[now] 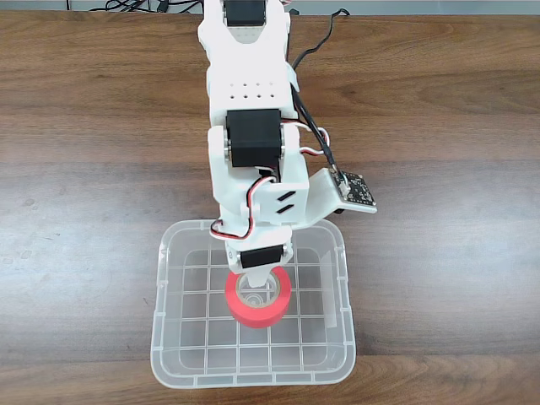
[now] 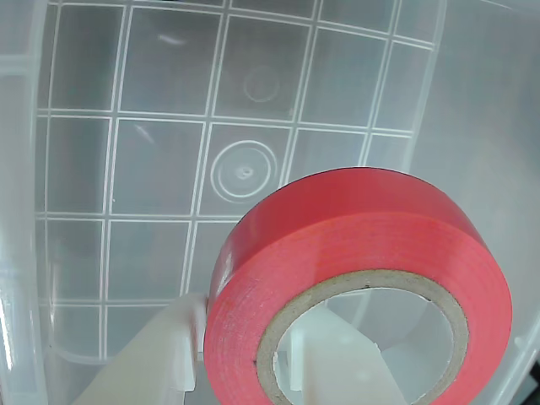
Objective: Grab the tape and place it in the box.
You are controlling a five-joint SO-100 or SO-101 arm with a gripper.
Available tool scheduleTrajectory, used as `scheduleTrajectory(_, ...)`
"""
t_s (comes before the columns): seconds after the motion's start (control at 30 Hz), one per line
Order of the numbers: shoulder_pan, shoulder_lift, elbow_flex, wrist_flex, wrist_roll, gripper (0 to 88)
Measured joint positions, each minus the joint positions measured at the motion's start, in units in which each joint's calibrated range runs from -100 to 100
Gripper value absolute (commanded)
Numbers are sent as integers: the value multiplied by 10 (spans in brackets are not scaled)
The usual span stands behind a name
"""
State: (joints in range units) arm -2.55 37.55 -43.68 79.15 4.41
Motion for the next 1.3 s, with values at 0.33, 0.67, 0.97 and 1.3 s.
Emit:
scheduleTrajectory(0.33,1,5,-8,0,-1,175)
scheduleTrajectory(0.67,1,5,-17,0,-1,175)
scheduleTrajectory(0.97,1,-6,-22,47,-2,13)
scheduleTrajectory(1.3,1,-162,-23,178,-2,13)
